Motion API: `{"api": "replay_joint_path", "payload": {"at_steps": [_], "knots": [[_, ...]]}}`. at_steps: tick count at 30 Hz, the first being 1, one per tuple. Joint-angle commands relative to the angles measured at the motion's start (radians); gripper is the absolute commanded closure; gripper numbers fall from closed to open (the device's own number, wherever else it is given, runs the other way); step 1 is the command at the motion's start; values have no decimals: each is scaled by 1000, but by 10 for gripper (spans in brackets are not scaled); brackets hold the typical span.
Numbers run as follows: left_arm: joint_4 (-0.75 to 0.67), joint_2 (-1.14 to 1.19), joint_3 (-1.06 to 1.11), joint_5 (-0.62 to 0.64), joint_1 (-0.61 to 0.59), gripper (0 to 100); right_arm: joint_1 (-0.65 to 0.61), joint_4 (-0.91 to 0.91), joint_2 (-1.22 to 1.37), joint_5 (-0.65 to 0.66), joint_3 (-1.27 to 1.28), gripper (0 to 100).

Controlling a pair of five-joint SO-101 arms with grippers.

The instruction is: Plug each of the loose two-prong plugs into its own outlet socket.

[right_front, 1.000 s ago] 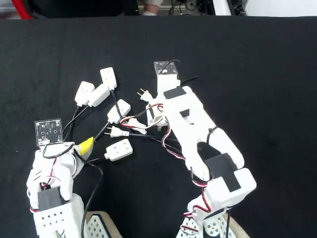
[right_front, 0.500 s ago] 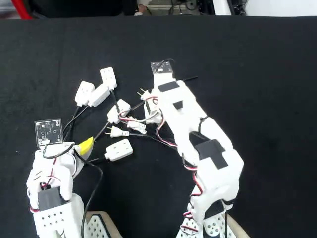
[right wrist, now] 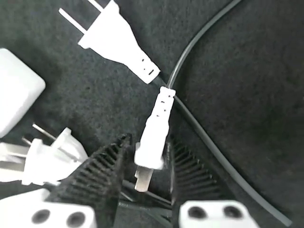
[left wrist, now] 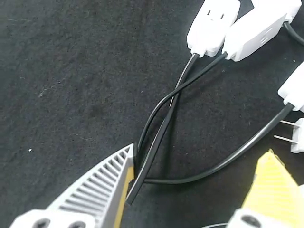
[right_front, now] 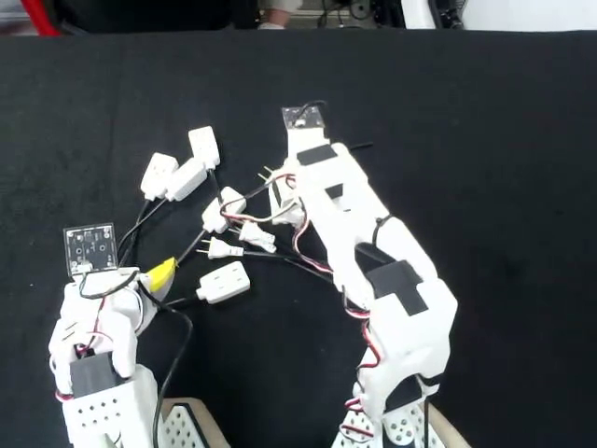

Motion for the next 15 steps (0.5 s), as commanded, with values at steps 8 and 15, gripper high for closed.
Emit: {"api": "replay_joint_path", "payload": {"at_steps": [8,15], "knots": [[-61,-6,25,0,-61,614,0,72,-5,-6,-119,899],[-61,-6,25,0,-65,614,6,187,-13,87,-82,942]]}}
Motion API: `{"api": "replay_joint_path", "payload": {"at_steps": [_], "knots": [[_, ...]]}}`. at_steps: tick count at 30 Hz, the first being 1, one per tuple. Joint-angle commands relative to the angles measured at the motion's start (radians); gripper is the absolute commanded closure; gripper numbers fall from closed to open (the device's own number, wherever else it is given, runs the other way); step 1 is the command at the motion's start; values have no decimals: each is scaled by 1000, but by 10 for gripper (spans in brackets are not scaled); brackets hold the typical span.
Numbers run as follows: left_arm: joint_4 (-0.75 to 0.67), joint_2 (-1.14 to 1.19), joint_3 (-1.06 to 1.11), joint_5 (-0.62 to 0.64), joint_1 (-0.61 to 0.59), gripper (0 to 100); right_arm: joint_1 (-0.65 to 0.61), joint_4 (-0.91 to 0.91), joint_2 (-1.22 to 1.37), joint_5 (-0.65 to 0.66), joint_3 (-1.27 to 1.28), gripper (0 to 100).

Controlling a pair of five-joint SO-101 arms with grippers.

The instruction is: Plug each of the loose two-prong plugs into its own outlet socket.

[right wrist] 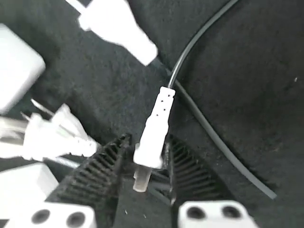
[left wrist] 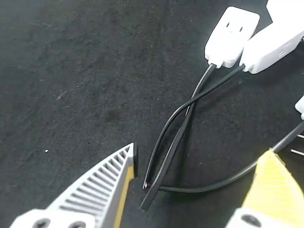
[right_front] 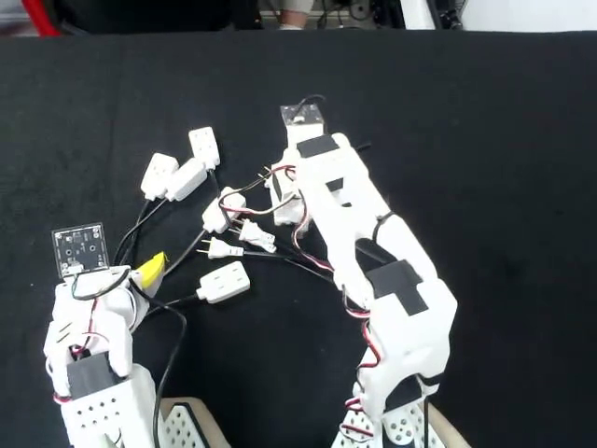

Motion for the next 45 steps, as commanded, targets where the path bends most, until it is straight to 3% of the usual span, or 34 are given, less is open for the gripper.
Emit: {"api": "replay_joint_path", "payload": {"at_steps": [1,7,13,18,30,36,45], "knots": [[-20,-6,22,0,-12,614,6,26,-15,69,5,954],[-14,-5,22,0,-12,614,3,57,-15,193,77,953],[28,-5,22,-110,-4,614,18,176,-7,364,76,939],[40,-5,22,-153,19,614,51,178,-10,368,59,847],[40,-5,22,-152,16,614,49,233,8,359,-94,850],[40,-5,22,-152,15,614,49,242,159,359,-206,851],[40,-5,22,-152,16,614,54,407,283,367,-414,851]]}}
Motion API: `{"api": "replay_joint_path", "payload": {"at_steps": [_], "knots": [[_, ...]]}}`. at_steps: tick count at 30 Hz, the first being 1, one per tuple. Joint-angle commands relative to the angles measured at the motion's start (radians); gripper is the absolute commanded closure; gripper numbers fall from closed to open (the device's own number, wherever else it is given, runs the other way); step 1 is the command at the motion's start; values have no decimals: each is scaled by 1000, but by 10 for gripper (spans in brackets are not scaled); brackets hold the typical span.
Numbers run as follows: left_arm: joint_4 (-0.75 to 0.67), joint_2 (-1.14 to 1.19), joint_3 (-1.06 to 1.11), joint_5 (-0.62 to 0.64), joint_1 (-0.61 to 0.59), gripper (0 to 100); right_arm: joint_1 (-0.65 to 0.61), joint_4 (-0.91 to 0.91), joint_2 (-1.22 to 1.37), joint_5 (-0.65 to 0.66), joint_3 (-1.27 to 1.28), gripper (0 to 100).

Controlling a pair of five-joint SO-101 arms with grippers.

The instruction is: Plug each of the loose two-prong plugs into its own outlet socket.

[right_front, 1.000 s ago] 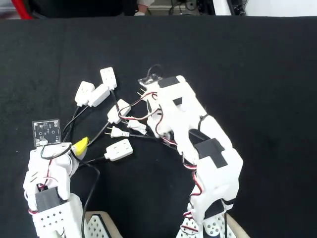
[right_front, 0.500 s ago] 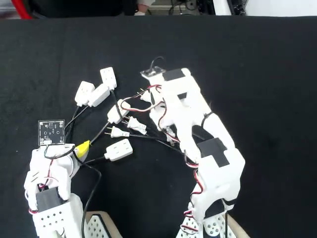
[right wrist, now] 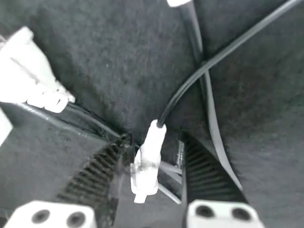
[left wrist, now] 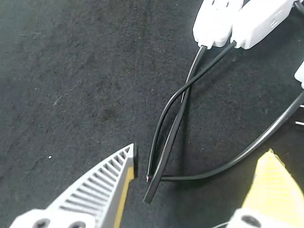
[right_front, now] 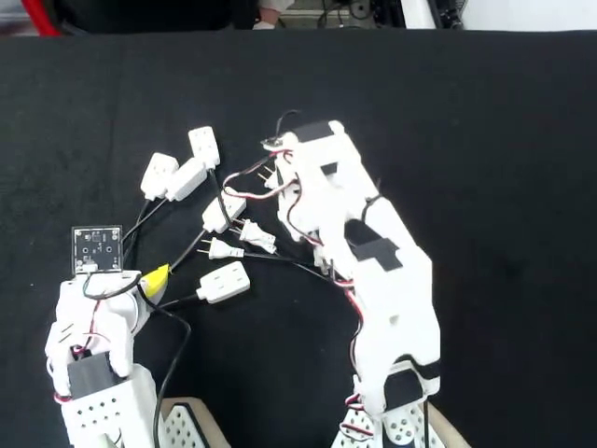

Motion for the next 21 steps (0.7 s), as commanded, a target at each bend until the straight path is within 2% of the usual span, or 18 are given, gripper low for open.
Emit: {"api": "replay_joint_path", "payload": {"at_steps": [1,12,16,21], "knots": [[3,-5,21,-6,7,614,18,49,-1,5,-88,851],[3,-5,21,-6,7,614,20,75,2,31,-90,852],[3,-5,21,-6,7,614,31,75,2,48,-90,896],[3,-5,21,-6,7,614,41,75,2,69,-90,896]]}}
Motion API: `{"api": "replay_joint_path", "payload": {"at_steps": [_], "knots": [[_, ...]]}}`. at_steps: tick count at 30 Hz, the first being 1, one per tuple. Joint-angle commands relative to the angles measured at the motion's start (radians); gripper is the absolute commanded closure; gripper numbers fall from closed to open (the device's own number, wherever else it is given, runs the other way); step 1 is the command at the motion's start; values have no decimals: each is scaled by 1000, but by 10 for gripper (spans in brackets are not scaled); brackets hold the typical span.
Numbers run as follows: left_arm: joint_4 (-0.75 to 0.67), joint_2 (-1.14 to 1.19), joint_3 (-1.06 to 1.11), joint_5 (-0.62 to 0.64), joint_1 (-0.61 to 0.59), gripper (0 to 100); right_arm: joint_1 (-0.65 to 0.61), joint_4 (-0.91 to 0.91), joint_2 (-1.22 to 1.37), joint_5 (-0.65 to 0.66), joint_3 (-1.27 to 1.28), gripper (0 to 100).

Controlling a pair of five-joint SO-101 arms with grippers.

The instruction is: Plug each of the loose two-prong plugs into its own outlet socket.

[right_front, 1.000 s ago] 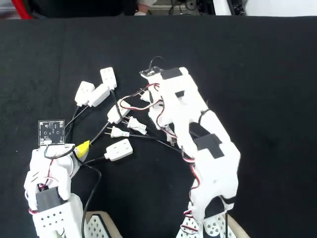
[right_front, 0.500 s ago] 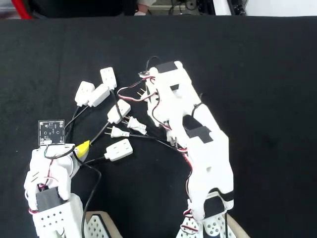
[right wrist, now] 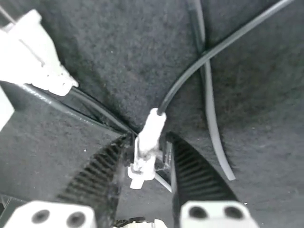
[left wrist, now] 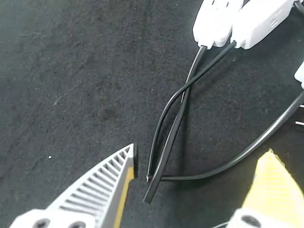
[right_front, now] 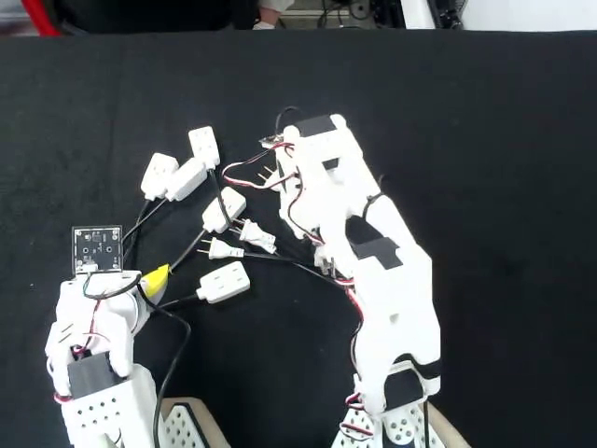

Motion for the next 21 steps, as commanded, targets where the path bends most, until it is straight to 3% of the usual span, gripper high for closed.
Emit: {"api": "replay_joint_path", "payload": {"at_steps": [1,21], "knots": [[3,-5,19,-6,7,614,23,15,-8,12,-48,896],[2,-5,19,-6,8,614,23,49,-7,12,-48,900]]}}
